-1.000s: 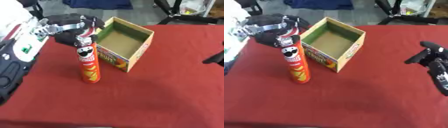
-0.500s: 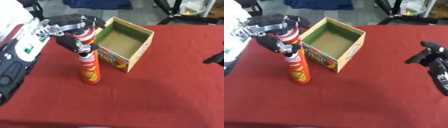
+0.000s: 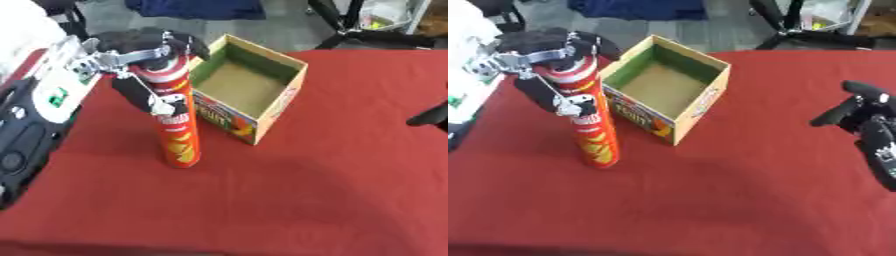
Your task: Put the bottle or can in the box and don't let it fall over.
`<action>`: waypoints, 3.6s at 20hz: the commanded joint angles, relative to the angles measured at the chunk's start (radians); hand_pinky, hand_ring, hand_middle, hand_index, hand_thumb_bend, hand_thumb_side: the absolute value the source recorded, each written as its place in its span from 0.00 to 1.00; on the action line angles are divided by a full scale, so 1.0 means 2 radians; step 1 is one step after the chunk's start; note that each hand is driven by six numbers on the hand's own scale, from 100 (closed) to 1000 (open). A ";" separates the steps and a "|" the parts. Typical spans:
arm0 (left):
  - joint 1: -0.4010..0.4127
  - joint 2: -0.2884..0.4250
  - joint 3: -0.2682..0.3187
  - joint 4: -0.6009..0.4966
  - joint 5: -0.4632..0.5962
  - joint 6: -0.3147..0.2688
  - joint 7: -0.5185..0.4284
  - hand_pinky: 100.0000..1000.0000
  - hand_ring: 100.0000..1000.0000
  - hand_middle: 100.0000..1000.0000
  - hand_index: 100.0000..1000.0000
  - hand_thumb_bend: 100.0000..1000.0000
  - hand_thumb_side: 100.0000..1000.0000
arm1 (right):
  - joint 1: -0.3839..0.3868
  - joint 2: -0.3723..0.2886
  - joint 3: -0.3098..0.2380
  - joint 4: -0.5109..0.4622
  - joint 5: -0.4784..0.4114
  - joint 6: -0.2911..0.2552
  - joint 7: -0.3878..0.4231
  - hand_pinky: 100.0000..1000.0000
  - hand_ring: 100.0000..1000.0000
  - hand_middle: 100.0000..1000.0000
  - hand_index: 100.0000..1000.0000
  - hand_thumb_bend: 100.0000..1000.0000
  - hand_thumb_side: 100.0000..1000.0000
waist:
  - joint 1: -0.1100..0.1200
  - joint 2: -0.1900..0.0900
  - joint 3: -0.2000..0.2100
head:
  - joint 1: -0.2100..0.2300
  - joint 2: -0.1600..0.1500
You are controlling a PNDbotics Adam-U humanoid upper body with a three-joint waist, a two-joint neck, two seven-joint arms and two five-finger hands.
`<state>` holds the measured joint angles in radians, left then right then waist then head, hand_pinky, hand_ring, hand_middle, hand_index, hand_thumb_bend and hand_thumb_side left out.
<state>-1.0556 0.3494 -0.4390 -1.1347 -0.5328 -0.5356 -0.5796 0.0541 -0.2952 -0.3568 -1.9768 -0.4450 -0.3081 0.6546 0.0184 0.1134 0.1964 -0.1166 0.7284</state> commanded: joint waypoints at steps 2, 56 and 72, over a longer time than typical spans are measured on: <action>0.009 0.000 -0.016 0.026 -0.017 -0.163 -0.164 0.38 0.57 0.85 0.88 0.32 0.13 | -0.003 -0.013 -0.005 -0.012 -0.003 0.001 -0.003 0.65 0.60 0.51 0.87 0.00 0.47 | -0.002 -0.002 -0.001 | -0.001 0.001; -0.005 0.018 0.032 -0.083 0.080 -0.083 -0.149 0.00 0.36 0.35 0.12 0.28 0.09 | -0.003 -0.014 -0.005 -0.012 -0.008 0.008 -0.010 0.66 0.59 0.50 0.87 0.00 0.47 | 0.000 -0.004 -0.001 | -0.002 0.002; -0.052 0.045 0.078 -0.121 0.201 0.011 -0.150 0.00 0.32 0.32 0.11 0.06 0.02 | -0.003 -0.016 -0.007 -0.012 -0.005 0.010 -0.014 0.66 0.59 0.50 0.87 0.00 0.47 | 0.004 -0.004 0.002 | -0.009 0.002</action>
<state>-1.1307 0.4060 -0.3066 -1.3583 -0.1538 -0.3831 -0.7323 0.0537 -0.2974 -0.3629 -1.9768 -0.4508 -0.2877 0.6309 0.0275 0.1150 0.1998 -0.1300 0.7294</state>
